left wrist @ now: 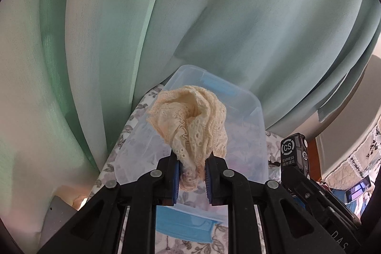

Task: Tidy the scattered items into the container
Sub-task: 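Lift and carry the car with the right tool while the left tool carries the scrunchie over the container, then open the right tool dropping the car while the left tool releases the scrunchie into the container, then move both tools back toward the pink hair clip and blue ball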

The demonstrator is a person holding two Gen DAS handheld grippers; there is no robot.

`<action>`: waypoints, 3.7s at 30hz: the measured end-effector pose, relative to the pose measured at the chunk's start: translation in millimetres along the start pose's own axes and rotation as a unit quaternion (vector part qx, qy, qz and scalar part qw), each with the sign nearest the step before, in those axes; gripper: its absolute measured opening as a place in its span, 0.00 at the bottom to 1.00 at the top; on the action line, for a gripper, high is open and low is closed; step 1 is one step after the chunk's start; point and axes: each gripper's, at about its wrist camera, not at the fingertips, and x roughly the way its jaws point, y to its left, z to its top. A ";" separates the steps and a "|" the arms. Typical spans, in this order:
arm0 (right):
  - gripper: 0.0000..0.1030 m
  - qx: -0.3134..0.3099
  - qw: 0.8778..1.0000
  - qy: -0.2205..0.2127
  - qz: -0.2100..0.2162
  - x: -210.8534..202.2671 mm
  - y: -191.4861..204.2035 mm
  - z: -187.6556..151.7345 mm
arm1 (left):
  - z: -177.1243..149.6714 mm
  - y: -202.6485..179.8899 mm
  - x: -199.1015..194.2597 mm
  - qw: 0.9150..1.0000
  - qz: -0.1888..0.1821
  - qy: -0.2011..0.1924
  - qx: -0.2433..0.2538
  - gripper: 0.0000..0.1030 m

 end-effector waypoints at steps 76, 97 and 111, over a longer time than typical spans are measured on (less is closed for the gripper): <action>0.80 0.094 0.992 -0.078 -0.037 -94.8 -94.5 -13.5 | -22.3 -95.7 -27.8 0.994 -0.012 -0.018 0.104 0.74; 0.87 0.212 0.966 -0.122 -0.086 -166.5 -210.2 -74.0 | -77.3 -189.9 -32.3 0.978 -0.050 -0.005 0.204 0.75; 0.87 0.247 0.962 -0.072 -0.095 -123.3 -236.4 -101.3 | -116.7 -185.3 30.6 0.975 -0.031 0.070 0.206 0.75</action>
